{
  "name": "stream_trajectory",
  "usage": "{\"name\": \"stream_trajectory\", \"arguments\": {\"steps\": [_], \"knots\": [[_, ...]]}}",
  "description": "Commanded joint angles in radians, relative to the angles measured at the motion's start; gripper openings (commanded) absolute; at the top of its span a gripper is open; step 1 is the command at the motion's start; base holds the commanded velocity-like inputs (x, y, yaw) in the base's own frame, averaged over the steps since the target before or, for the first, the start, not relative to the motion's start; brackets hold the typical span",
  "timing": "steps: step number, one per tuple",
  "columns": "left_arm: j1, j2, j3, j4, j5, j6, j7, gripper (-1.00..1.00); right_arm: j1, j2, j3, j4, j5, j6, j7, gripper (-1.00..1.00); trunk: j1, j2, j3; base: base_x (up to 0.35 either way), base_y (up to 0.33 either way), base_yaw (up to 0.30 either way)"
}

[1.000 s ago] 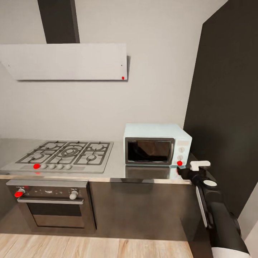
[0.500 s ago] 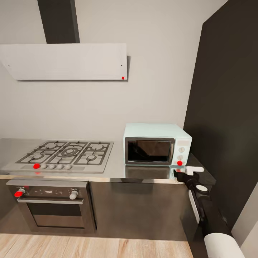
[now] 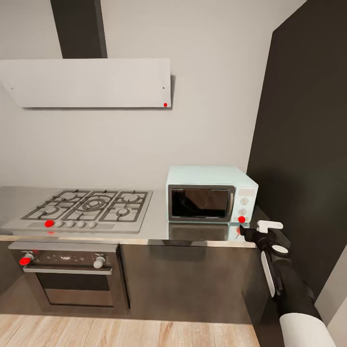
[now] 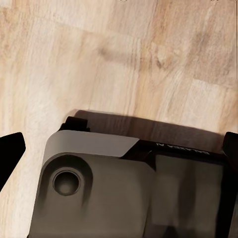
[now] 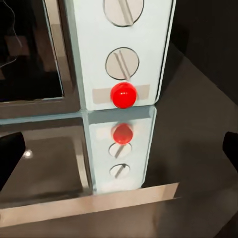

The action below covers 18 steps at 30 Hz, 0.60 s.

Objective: In the kitchen, take the popcorn bag from the countertop, put it into the microwave, and heat it until the popcorn is cooked so the cooked popcorn ends up inside the bag.

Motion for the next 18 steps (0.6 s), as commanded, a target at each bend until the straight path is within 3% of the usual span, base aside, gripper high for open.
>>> {"name": "stream_trajectory", "arguments": {"steps": [1,3,7,18], "knots": [[0.000,0.000,-0.009,0.001,0.009,-0.004,0.000,1.00,0.000,-0.005,0.003,0.004,0.005,-0.001,0.014,1.00,0.000,-0.001,-0.001,0.000,0.000,0.000],[0.000,0.000,-0.009,0.001,0.008,-0.004,0.000,1.00,0.000,-0.009,0.000,0.016,0.005,0.000,0.015,1.00,0.000,-0.001,-0.001,0.000,0.000,0.000],[0.001,0.000,-0.009,0.001,0.008,-0.004,0.000,1.00,0.001,0.011,0.002,0.030,0.027,0.018,0.004,1.00,0.000,-0.001,-0.001,0.000,0.000,0.000],[0.001,-0.001,-0.009,0.001,0.007,-0.004,0.000,1.00,0.000,-0.043,-0.020,0.057,0.030,0.019,0.066,1.00,0.000,-0.001,-0.001,0.000,0.000,0.000]]}}
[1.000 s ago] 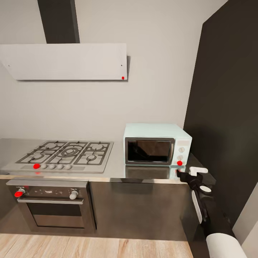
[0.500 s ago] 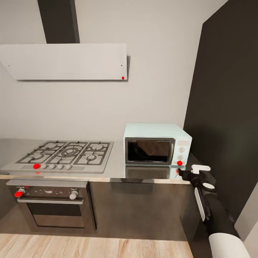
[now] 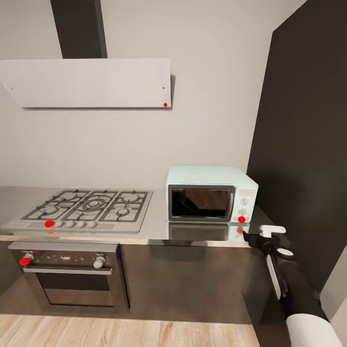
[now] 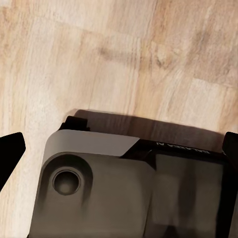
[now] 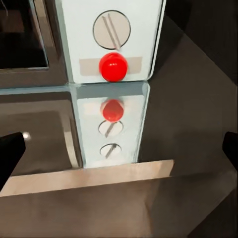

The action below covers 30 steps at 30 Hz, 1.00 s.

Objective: In the kitchen, take the popcorn bag from the countertop, put it into the microwave, and heat it until the popcorn is cooked so the cooked popcorn ends up inside the bag.

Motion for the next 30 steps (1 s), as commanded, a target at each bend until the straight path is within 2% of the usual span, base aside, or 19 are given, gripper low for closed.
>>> {"name": "stream_trajectory", "arguments": {"steps": [1,3,4,16,26,30], "knots": [[-0.001,-0.001,-0.008,0.001,0.008,-0.004,0.000,1.00,-0.001,-0.005,-0.008,-0.001,0.010,0.004,0.015,1.00,0.000,-0.001,-0.001,0.000,0.000,0.000],[-0.001,-0.001,-0.008,0.001,0.008,-0.002,0.000,1.00,0.000,-0.017,-0.019,-0.001,0.010,0.002,0.026,1.00,0.000,-0.001,-0.001,0.014,0.000,0.000],[-0.001,-0.001,-0.008,0.002,0.008,-0.001,0.000,1.00,-0.001,-0.046,-0.058,-0.001,0.011,0.002,0.263,1.00,0.000,-0.001,-0.001,0.181,0.000,0.000],[-0.001,0.000,-0.008,0.001,0.008,0.000,0.000,1.00,0.000,-0.040,-0.057,-0.001,0.014,-0.001,0.253,1.00,0.000,-0.001,-0.001,0.245,0.000,0.000],[-0.001,0.000,-0.008,0.001,0.008,-0.001,0.000,1.00,0.000,-0.047,-0.059,0.000,0.013,-0.001,0.262,1.00,0.000,-0.001,-0.001,0.234,0.000,0.000],[-0.001,0.000,-0.008,0.001,0.008,-0.001,0.000,1.00,0.000,-0.048,-0.061,0.042,0.017,-0.001,0.266,1.00,0.000,-0.001,-0.001,0.087,0.000,0.000]]}}
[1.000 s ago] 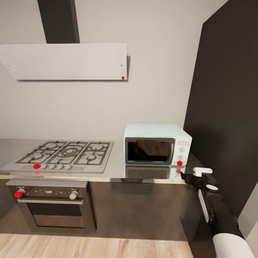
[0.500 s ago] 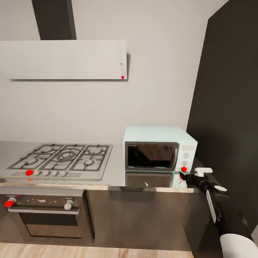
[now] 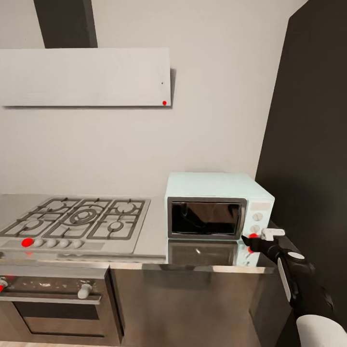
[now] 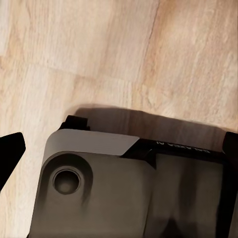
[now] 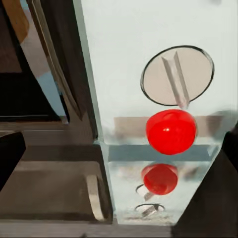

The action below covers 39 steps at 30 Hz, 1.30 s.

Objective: In the kitchen, take the popcorn bag from the countertop, put it into the microwave, and heat it until the popcorn is cooked so the cooked popcorn ends up inside the bag.

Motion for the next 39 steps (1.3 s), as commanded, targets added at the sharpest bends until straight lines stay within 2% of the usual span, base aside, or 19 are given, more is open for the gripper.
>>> {"name": "stream_trajectory", "arguments": {"steps": [1,3,7,15,18,19,22,30,32,34,39], "knots": [[-0.001,0.000,-0.009,0.001,0.008,-0.004,0.000,1.00,-0.001,-0.007,-0.004,0.036,0.011,-0.003,0.009,1.00,0.000,-0.001,-0.001,0.015,0.000,0.000],[-0.001,0.000,-0.009,0.001,0.008,-0.004,0.000,1.00,-0.001,-0.036,-0.003,0.086,0.012,-0.032,0.010,1.00,0.000,-0.001,-0.001,0.007,0.000,0.000],[-0.001,0.000,-0.009,0.001,0.008,-0.005,0.000,1.00,-0.001,-0.066,-0.004,0.144,0.011,-0.071,0.010,1.00,0.000,-0.001,-0.001,0.001,0.000,0.000],[-0.001,0.000,-0.009,0.001,0.008,-0.005,0.000,1.00,-0.002,-0.072,-0.005,0.148,0.010,-0.073,0.000,1.00,0.000,-0.001,-0.001,0.000,0.000,0.000],[-0.001,0.000,-0.009,0.001,0.008,-0.005,0.000,1.00,-0.001,-0.071,-0.033,0.148,0.010,-0.071,-0.006,1.00,0.000,-0.001,-0.001,0.000,0.000,0.000],[-0.001,0.000,-0.008,0.001,0.008,-0.005,0.000,1.00,-0.001,-0.070,-0.041,0.148,0.009,-0.070,-0.006,-1.00,0.000,-0.001,-0.001,0.000,0.000,0.000],[-0.001,0.000,-0.009,0.001,0.008,-0.005,0.000,1.00,-0.001,-0.069,-0.056,0.148,0.009,-0.067,-0.007,-1.00,0.000,-0.001,-0.001,0.000,0.000,0.000],[-0.001,-0.002,-0.009,0.001,0.008,-0.005,0.000,1.00,-0.001,-0.060,-0.059,0.138,0.009,-0.073,-0.010,-1.00,0.000,-0.001,-0.001,0.000,0.000,0.000],[-0.001,-0.002,-0.009,0.001,0.008,-0.005,0.000,1.00,-0.002,-0.059,-0.076,0.132,0.008,-0.074,-0.010,-1.00,0.000,-0.001,-0.001,0.017,0.000,0.000],[-0.001,-0.001,-0.009,0.001,0.008,-0.005,0.000,1.00,-0.002,-0.060,-0.079,0.129,-0.014,-0.074,-0.010,-1.00,0.000,-0.001,-0.001,0.149,0.000,0.000],[-0.001,0.000,-0.009,0.001,0.008,-0.005,0.000,1.00,-0.002,-0.059,-0.079,0.128,-0.020,-0.074,-0.010,-1.00,0.000,-0.001,-0.001,0.236,0.000,0.000]]}}
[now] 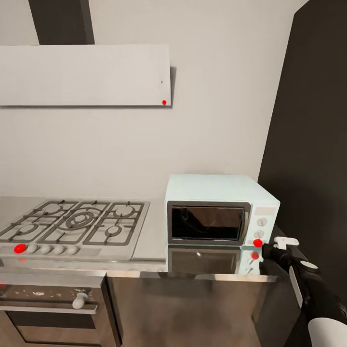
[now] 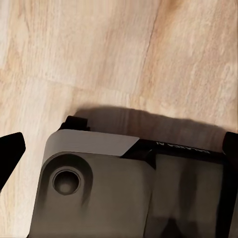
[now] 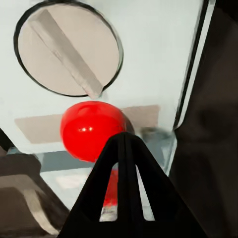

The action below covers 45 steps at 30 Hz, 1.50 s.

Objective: In the kitchen, take the popcorn bag from the countertop, put it into the microwave, and heat it until the popcorn is cooked so the cooked popcorn ends up inside the bag.

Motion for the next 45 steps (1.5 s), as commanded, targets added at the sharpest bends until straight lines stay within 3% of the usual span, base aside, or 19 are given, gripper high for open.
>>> {"name": "stream_trajectory", "arguments": {"steps": [1,17,23,28,36,41,42,45], "knots": [[-0.001,0.000,-0.009,0.001,0.009,-0.004,0.000,1.00,-0.001,0.001,-0.003,-0.001,0.010,0.003,0.009,-1.00,0.001,-0.001,-0.001,0.246,0.000,0.000],[-0.001,0.001,-0.007,0.001,0.009,-0.006,0.000,1.00,0.000,0.007,-0.001,0.000,0.012,0.002,0.009,-1.00,0.001,-0.001,-0.001,0.103,0.000,0.000],[-0.001,-0.002,-0.007,0.002,0.012,-0.007,0.000,1.00,0.000,0.002,0.009,-0.015,0.012,0.003,0.013,-1.00,0.001,-0.001,-0.001,-0.306,0.000,0.000],[-0.001,-0.002,-0.008,0.002,0.010,-0.007,0.000,1.00,0.000,0.005,0.007,-0.147,0.012,0.028,0.024,-1.00,0.001,-0.001,-0.001,-0.346,0.000,0.000],[-0.001,-0.003,-0.008,0.002,0.010,-0.007,0.000,1.00,0.000,0.007,0.010,-0.169,0.009,0.068,0.029,-1.00,0.001,-0.001,-0.001,-0.346,0.000,0.000],[-0.001,-0.003,-0.009,0.003,0.010,-0.007,0.000,1.00,0.012,0.009,0.010,-0.252,0.010,0.122,0.124,-1.00,0.001,-0.001,-0.001,-0.346,0.000,0.000],[-0.001,-0.003,-0.008,0.002,0.010,-0.007,0.000,1.00,0.014,0.009,0.010,-0.261,0.017,0.143,0.254,-1.00,0.001,-0.001,-0.001,-0.346,0.000,0.000],[-0.001,-0.003,-0.008,0.002,0.010,-0.007,0.000,1.00,0.011,0.008,0.010,-0.253,0.024,0.145,0.283,-1.00,0.001,-0.001,-0.001,-0.346,0.000,0.000]]}}
